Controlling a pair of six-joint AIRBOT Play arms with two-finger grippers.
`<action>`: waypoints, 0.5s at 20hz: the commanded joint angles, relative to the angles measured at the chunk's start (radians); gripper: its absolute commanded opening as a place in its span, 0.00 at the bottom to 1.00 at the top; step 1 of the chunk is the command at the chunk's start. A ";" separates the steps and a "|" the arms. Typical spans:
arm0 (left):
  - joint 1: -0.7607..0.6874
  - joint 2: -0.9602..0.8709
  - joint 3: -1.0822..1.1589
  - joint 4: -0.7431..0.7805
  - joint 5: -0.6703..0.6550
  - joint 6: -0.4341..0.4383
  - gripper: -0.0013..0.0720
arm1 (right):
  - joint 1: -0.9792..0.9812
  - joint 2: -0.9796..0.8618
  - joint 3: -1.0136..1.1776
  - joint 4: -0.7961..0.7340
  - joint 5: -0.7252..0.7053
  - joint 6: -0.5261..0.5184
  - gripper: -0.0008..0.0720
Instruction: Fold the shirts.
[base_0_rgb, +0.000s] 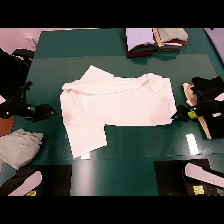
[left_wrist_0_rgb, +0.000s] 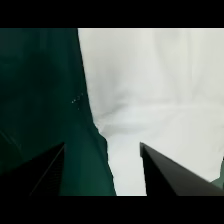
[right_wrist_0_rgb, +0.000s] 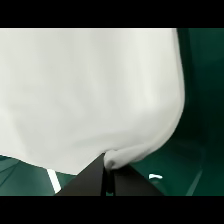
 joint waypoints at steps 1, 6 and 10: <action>-0.057 0.000 -0.051 0.002 0.010 0.003 0.77 | 0.021 0.063 0.037 0.003 -0.008 0.001 0.03; -0.162 -0.026 -0.186 -0.007 0.209 -0.054 0.77 | 0.021 0.111 0.086 0.005 0.023 0.001 0.03; -0.169 -0.085 -0.187 -0.146 0.278 -0.035 0.77 | 0.022 0.111 0.096 0.005 0.046 0.001 0.04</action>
